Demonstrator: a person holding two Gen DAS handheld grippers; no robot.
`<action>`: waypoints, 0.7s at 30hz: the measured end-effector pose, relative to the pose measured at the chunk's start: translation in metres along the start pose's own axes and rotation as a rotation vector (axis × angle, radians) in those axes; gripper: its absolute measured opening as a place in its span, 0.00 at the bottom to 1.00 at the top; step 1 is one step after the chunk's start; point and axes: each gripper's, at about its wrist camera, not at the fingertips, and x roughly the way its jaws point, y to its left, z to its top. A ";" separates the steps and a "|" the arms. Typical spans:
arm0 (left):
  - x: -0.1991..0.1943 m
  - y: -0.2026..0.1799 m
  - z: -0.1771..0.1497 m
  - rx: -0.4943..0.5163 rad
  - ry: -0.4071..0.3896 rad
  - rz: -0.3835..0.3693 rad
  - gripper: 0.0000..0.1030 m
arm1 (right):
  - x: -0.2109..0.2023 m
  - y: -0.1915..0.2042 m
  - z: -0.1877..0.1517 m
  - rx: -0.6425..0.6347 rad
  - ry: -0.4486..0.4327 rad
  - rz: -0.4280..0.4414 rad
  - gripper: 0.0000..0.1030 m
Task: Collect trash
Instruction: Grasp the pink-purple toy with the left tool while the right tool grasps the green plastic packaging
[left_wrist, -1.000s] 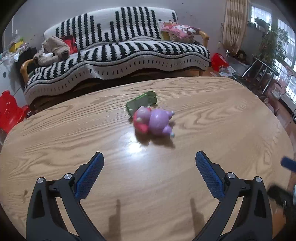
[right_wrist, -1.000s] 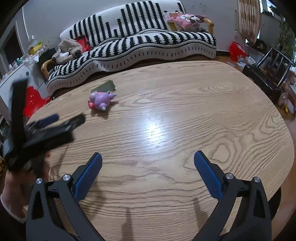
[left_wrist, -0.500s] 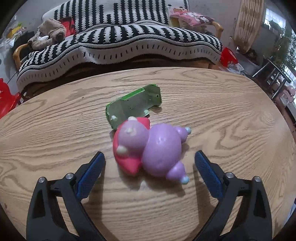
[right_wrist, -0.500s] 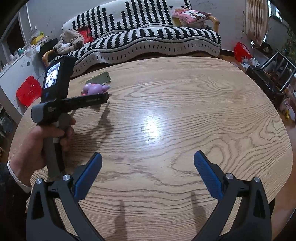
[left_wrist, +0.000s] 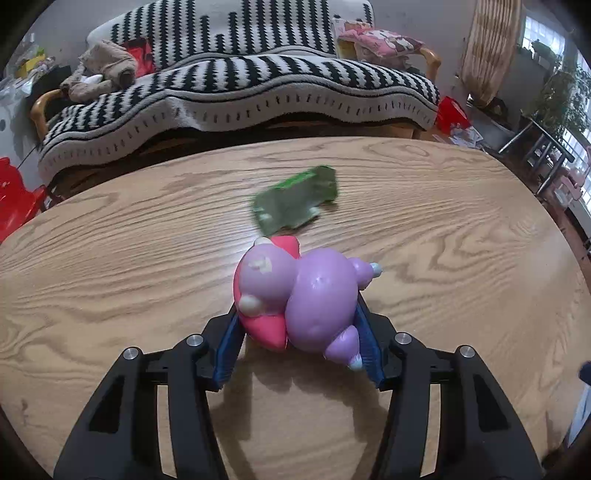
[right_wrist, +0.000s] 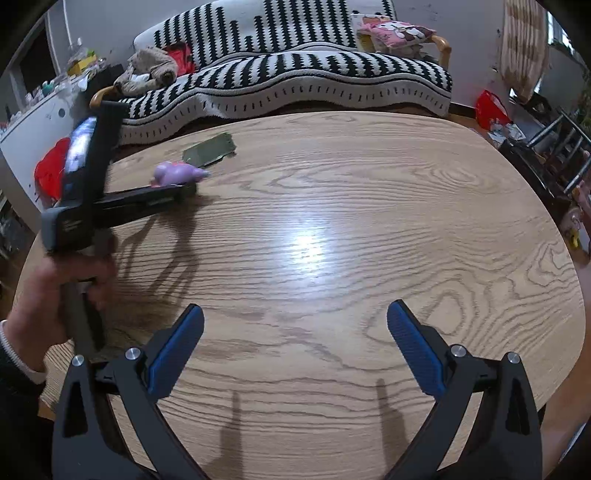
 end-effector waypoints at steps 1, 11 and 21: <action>-0.010 0.008 -0.002 -0.012 -0.004 0.000 0.52 | 0.002 0.002 0.001 -0.005 0.001 -0.001 0.93; -0.118 0.071 -0.046 -0.056 -0.040 0.080 0.52 | 0.064 0.065 0.023 -0.067 0.078 0.037 0.93; -0.107 0.090 -0.047 -0.131 0.013 0.017 0.52 | 0.154 0.113 0.103 -0.190 0.092 -0.015 0.93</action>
